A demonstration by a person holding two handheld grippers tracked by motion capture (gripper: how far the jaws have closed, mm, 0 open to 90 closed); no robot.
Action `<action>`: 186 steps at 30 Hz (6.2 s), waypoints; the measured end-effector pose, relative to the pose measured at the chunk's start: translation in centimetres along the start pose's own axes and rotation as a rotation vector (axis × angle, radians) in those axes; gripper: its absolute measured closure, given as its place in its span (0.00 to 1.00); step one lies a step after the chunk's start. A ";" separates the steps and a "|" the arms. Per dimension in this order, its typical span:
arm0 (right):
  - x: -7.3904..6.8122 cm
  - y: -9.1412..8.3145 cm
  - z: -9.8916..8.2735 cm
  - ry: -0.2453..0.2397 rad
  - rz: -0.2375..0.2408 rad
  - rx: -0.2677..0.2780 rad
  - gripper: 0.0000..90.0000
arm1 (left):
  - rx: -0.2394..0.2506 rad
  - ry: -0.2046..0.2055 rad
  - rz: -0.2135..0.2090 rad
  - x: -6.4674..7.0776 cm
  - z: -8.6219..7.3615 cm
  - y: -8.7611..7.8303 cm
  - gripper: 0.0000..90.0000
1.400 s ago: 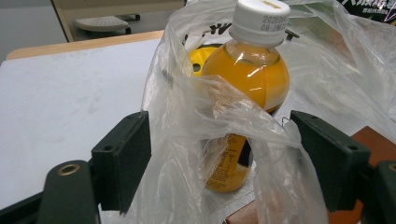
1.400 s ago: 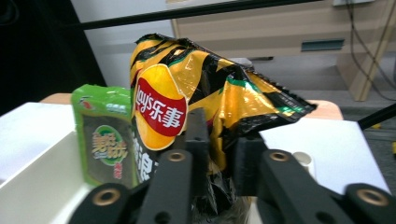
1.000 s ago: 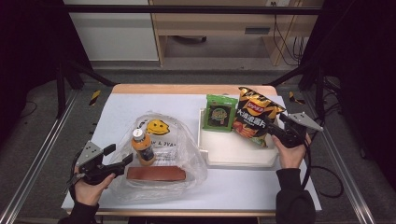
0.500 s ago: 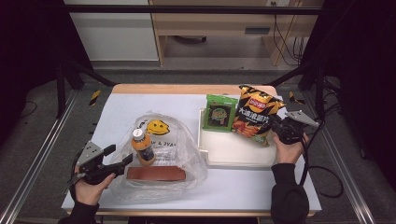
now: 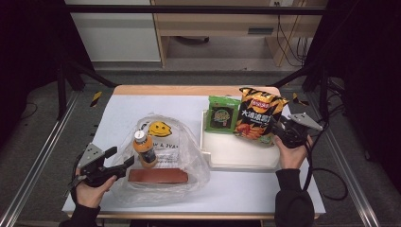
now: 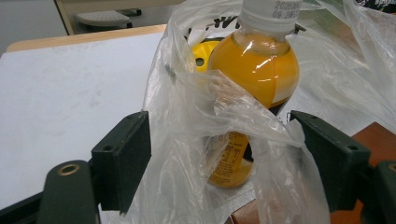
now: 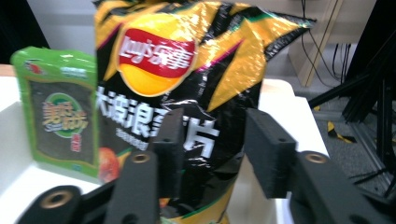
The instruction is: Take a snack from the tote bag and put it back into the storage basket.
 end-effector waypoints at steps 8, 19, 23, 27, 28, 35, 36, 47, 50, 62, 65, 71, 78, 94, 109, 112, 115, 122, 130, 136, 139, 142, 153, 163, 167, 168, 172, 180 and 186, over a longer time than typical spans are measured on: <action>-0.3 1.4 -2.2 -0.009 -0.026 -0.128 0.95 | 0.005 -0.001 0.001 -0.1 0.1 -0.2 0.24; 1.1 2.6 -2.1 -0.027 -0.102 -0.153 0.93 | 0.010 -0.002 0.005 -0.2 0.1 -0.3 0.24; 1.2 2.7 -2.0 -0.036 -0.098 -0.161 0.88 | 0.024 -0.009 0.005 -0.2 0.2 -0.3 0.24; 1.1 2.0 -1.7 -0.029 -0.055 -0.124 0.80 | 0.038 -0.010 0.000 -0.2 0.3 -0.3 0.31; 1.1 2.0 -1.7 -0.029 -0.055 -0.124 0.80 | 0.039 -0.010 -0.001 -0.3 0.3 -0.4 0.31; -1.5 -2.1 -0.9 -0.031 0.099 -0.035 0.66 | 0.042 -0.007 0.010 -0.3 0.6 -0.7 0.37; -2.0 -2.6 -0.9 -0.035 0.122 -0.028 0.63 | 0.060 -0.006 0.004 -0.3 0.8 -0.9 0.37; -6.8 -5.6 -1.8 -0.063 0.287 -0.044 0.46 | 0.119 0.012 0.022 -0.3 2.3 -2.3 0.38; -8.5 -6.2 -2.3 -0.078 0.331 -0.051 0.48 | 0.119 0.006 0.014 0.0 2.6 -2.6 0.38; -15.5 -6.9 -4.2 -0.161 0.488 -0.056 0.48 | 0.119 0.023 -0.018 1.0 3.5 -2.5 0.38; -17.0 -7.0 -4.9 -0.188 0.513 -0.068 0.48 | 0.118 0.026 -0.021 1.4 3.7 -2.4 0.38; -19.2 -7.0 -5.7 -0.208 0.562 -0.098 0.53 | 0.123 0.037 -0.045 2.3 4.1 -2.2 0.39; -23.0 -7.7 -7.7 -0.220 0.709 -0.153 0.55 | 0.100 0.085 -0.083 4.2 4.2 -1.2 0.48; -26.8 -6.8 -14.3 -0.347 0.773 -0.342 0.68 | -0.087 0.111 -0.104 4.5 -0.2 1.2 0.79; -25.4 -6.2 -15.9 -0.370 0.746 -0.403 0.50 | -0.110 0.107 -0.140 4.0 -2.1 0.1 0.49; -25.0 -6.0 -16.3 -0.374 0.737 -0.415 0.48 | -0.120 0.104 -0.140 3.9 -2.6 0.1 0.45; -24.7 -5.8 -16.9 -0.377 0.729 -0.428 0.45 | -0.130 0.106 -0.144 3.7 -3.3 0.0 0.39; -24.1 -5.5 -18.2 -0.381 0.715 -0.457 0.41 | -0.151 0.109 -0.155 3.8 -4.4 -0.1 0.29; -23.7 -5.0 -19.4 -0.376 0.704 -0.492 0.37 | -0.182 0.113 -0.186 4.0 -6.1 -0.2 0.23; -23.6 -4.8 -19.9 -0.375 0.697 -0.504 0.36 | -0.213 0.132 -0.182 4.1 -7.0 -0.1 0.22; -23.7 -5.4 -19.2 -0.361 0.715 -0.480 0.37 | -0.222 0.130 -0.180 4.0 -7.4 0.1 0.22; -23.9 -6.2 -17.6 -0.346 0.741 -0.429 0.37 | -0.224 0.119 -0.181 3.8 -7.7 0.2 0.22; -28.2 -6.7 -13.9 -0.327 0.833 -0.310 0.47 | -0.225 0.124 -0.169 3.7 -8.0 0.4 0.23; -29.3 -3.7 -16.9 -0.459 0.761 -0.422 0.36 | -0.225 0.130 -0.163 3.4 -8.0 0.5 0.24; -28.3 -3.5 -17.3 -0.452 0.747 -0.451 0.33 | -0.227 0.117 -0.156 3.2 -8.1 0.6 0.24; -28.3 -3.5 -17.3 -0.452 0.747 -0.451 0.33 | -0.227 0.117 -0.156 3.2 -8.1 0.6 0.24; -27.6 -3.6 -17.5 -0.446 0.751 -0.451 0.34 | -0.226 0.120 -0.142 2.9 -8.0 0.9 0.25; -27.1 -4.7 -18.0 -0.411 0.758 -0.445 0.40 | -0.226 0.126 -0.117 2.4 -8.1 1.9 0.25; -27.3 -5.0 -17.3 -0.388 0.775 -0.438 0.39 | -0.145 0.126 -0.104 2.4 -6.6 0.6 0.23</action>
Point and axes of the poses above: each handheld gripper's, and its own axes: y roughly forward along the jaws, z roughly out of its top, x roughly to its right, the point moved 8 cm from there along y, roughly forward along the jaws, and after that the axes turned 13 degrees about y, right-handed, at the moved point
